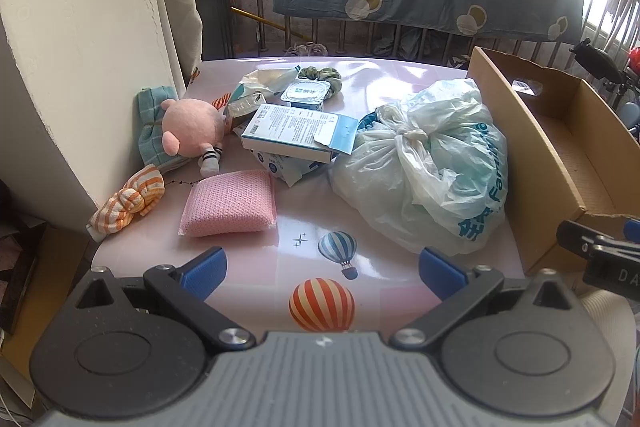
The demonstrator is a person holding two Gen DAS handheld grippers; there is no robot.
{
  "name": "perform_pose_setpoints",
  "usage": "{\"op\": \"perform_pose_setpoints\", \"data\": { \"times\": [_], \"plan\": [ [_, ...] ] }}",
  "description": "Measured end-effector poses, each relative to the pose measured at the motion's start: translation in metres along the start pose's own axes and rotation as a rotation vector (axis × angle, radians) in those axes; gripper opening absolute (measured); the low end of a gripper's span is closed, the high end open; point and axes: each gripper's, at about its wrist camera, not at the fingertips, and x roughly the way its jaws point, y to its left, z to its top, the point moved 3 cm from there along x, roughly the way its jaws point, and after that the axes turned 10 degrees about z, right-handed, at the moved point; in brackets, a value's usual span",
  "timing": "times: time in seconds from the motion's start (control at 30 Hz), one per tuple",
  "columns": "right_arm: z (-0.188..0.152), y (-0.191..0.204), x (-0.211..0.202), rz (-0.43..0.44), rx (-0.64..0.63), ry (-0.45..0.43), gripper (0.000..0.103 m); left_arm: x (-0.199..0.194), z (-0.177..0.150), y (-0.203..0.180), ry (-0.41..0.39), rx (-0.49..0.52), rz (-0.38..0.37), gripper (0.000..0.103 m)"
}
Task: Organize soft objects
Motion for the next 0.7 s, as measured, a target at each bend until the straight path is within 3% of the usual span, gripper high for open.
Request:
{"op": "perform_pose_setpoints", "data": {
  "times": [0.7],
  "plan": [
    [-0.0020,0.0003,-0.0006,-0.006,0.003,0.009,0.102,-0.0004,-0.0005,0.0010,0.001,-0.001,-0.002,0.103]
  ]
}}
